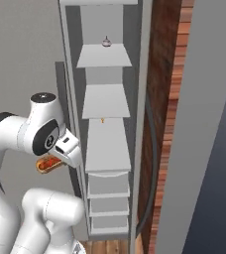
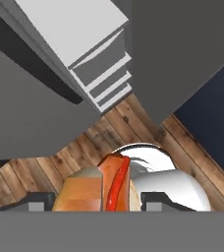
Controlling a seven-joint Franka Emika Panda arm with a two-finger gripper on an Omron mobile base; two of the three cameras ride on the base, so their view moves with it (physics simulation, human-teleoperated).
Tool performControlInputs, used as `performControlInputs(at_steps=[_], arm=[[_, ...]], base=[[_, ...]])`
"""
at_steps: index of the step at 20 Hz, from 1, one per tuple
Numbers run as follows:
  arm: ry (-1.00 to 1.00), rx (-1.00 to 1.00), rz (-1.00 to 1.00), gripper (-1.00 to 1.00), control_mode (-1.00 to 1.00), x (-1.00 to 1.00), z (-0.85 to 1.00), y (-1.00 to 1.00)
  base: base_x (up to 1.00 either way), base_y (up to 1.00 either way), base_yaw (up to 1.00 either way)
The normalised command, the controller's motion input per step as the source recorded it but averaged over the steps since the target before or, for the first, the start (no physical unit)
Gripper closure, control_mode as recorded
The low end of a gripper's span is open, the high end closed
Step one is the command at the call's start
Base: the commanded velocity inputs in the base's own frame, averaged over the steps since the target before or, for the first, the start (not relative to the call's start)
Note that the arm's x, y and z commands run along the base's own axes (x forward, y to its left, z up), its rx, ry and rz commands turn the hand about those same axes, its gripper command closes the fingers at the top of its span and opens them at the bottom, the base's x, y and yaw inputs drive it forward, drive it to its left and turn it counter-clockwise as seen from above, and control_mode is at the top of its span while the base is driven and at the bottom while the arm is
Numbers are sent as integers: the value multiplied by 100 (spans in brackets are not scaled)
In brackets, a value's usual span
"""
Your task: Store the hot dog in the freezer for long-term storage. Close the freezer door after placing the cooked food.
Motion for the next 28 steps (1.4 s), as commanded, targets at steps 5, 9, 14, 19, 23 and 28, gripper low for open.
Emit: performControlInputs(at_steps=[5,9,14,19,23,28], arm=[[0,0,0,100,100,0,0,0],[0,0,0,100,100,0,0,0],[0,0,0,100,100,0,0,0],[0,0,0,100,100,0,0,0],[0,0,0,100,100,0,0,0],[0,0,0,100,100,0,0,0]], base=[[0,-23,-22],[19,-14,-12],[42,-24,-1],[41,-21,0],[34,-5,-2],[35,0,-7]])
